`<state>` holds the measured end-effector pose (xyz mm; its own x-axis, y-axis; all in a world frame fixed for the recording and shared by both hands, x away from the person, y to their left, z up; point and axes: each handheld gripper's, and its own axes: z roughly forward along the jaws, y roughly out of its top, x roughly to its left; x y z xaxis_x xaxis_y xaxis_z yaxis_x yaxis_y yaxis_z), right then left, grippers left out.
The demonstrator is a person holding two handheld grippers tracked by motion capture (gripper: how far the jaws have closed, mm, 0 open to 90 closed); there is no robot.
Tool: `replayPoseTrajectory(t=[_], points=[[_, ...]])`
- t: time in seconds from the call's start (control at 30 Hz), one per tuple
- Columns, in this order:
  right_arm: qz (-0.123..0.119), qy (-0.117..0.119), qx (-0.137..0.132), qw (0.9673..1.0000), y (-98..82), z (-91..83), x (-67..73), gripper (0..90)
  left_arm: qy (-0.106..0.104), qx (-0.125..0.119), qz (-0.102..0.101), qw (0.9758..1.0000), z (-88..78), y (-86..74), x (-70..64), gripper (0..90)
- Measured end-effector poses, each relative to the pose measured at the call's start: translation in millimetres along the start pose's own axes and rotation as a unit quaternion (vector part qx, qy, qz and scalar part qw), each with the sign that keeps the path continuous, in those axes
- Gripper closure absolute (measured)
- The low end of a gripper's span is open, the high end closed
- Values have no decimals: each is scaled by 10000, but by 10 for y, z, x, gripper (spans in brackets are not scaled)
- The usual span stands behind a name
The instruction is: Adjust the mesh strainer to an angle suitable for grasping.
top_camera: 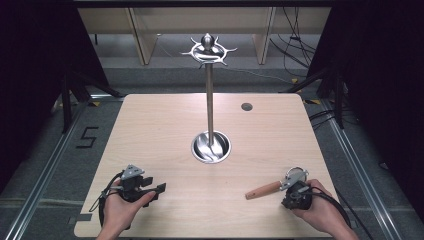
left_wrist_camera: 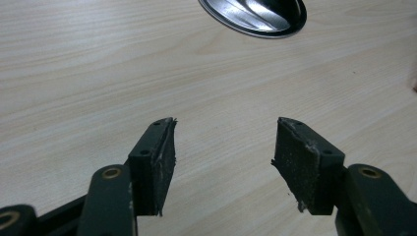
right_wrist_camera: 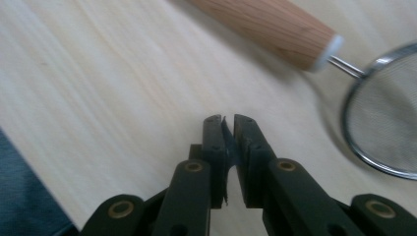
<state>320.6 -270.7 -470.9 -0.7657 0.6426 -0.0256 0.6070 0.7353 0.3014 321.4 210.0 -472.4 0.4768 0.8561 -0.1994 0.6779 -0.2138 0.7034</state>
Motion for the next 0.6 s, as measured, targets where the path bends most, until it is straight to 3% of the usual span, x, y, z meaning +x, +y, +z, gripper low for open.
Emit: replayPoseTrajectory(t=[0.07,0.17,0.3,0.37,0.47,0.6], points=[[-129,52,40,9999,51,22,35,866,33,-134,-175,9998,26,-4,-16,399],[-81,166,150,9997,173,35,117,900,-12,-183,-198,9996,18,-5,-18,399],[48,333,245,9991,324,66,179,900,84,-178,-175,9997,18,-5,-15,399],[7,339,249,9991,358,80,175,900,48,-174,-174,9997,16,-4,-11,399],[205,369,315,9986,459,140,171,900,47,-177,-155,9997,18,-2,1,398],[261,380,325,9984,554,194,128,900,3,-207,-170,9996,18,1,5,398]])
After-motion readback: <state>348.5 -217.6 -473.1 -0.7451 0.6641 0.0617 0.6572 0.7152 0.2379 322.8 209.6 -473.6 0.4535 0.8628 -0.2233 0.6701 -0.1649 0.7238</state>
